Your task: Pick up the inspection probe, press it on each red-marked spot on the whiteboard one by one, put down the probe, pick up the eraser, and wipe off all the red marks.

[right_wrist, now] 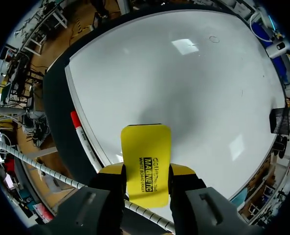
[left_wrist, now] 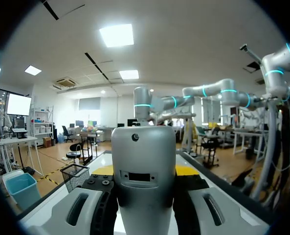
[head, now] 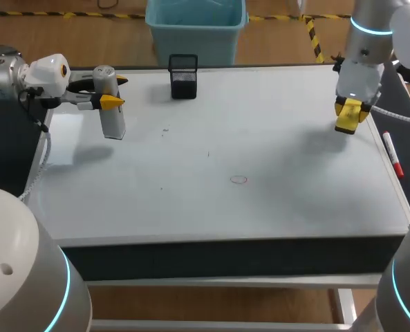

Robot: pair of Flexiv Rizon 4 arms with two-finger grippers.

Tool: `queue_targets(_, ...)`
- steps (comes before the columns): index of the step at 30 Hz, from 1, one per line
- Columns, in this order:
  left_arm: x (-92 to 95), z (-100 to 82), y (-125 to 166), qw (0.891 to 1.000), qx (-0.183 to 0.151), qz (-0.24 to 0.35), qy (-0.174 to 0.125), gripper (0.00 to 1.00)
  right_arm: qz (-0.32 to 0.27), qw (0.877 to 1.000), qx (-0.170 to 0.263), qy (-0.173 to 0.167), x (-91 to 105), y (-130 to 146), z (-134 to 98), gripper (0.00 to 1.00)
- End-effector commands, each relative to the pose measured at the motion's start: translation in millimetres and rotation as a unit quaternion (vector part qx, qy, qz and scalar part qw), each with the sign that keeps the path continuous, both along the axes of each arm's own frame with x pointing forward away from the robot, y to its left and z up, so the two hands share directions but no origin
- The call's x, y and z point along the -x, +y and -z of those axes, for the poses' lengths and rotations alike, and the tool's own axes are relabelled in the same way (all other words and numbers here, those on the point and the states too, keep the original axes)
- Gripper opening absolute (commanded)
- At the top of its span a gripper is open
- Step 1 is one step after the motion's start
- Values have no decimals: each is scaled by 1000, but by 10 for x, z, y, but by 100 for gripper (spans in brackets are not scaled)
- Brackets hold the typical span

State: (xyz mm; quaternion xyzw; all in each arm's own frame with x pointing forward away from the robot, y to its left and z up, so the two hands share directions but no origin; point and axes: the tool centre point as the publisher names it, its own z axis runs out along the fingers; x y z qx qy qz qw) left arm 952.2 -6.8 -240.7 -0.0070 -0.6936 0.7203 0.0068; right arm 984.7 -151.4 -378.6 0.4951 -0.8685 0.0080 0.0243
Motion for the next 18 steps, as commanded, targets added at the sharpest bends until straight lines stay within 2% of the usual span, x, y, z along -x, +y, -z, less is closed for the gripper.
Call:
queue_targets(1,6,-11,-5,1000,0,-1,0,0,-1,1000,1,-1,8,-9,-9,0)
queue_targets(11,6,-11,-5,1000,0,-1,0,0,-1,1000,1,-1,8,-9,-9,0)
queue_targets(18,345,-4,-284,999,-5,28,-22,0,-1,1000,1,-1,8,-9,-9,0)
